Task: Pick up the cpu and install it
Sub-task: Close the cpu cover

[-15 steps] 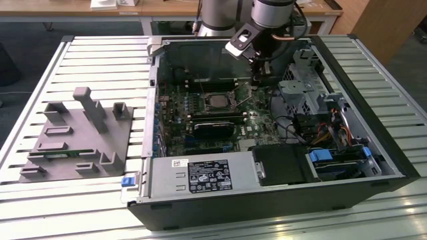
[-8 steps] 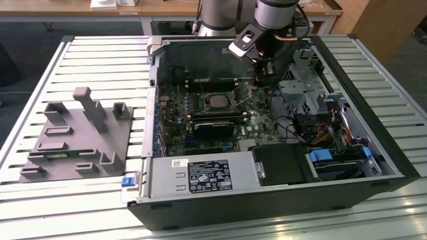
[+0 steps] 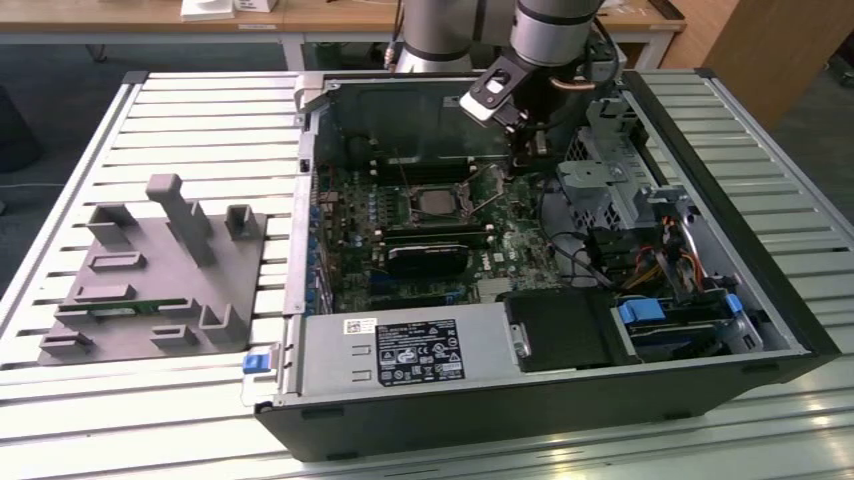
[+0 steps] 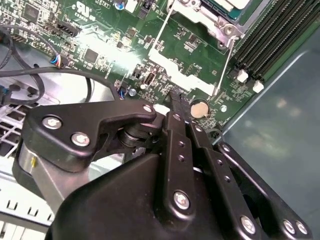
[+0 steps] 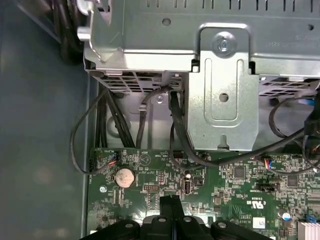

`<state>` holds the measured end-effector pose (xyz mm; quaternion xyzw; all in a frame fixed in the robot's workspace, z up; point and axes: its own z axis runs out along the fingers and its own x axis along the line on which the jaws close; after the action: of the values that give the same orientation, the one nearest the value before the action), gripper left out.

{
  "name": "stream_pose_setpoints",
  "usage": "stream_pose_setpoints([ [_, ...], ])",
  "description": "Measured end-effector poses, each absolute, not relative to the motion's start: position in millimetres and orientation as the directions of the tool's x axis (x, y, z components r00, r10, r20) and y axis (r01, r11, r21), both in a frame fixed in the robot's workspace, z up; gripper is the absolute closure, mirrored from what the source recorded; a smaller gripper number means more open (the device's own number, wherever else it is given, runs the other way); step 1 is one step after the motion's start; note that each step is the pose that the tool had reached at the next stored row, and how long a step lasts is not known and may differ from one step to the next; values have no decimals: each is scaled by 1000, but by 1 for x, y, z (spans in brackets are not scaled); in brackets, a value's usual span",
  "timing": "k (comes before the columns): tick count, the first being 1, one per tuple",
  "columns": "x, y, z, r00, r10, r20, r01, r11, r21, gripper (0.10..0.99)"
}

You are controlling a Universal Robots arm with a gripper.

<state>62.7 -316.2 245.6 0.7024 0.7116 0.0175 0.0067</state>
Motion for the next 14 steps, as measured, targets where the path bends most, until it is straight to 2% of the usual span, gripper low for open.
stream_pose_setpoints([
  [14, 39, -316, 243, -13, 1000, 15, 1000, 13, 28, 980],
])
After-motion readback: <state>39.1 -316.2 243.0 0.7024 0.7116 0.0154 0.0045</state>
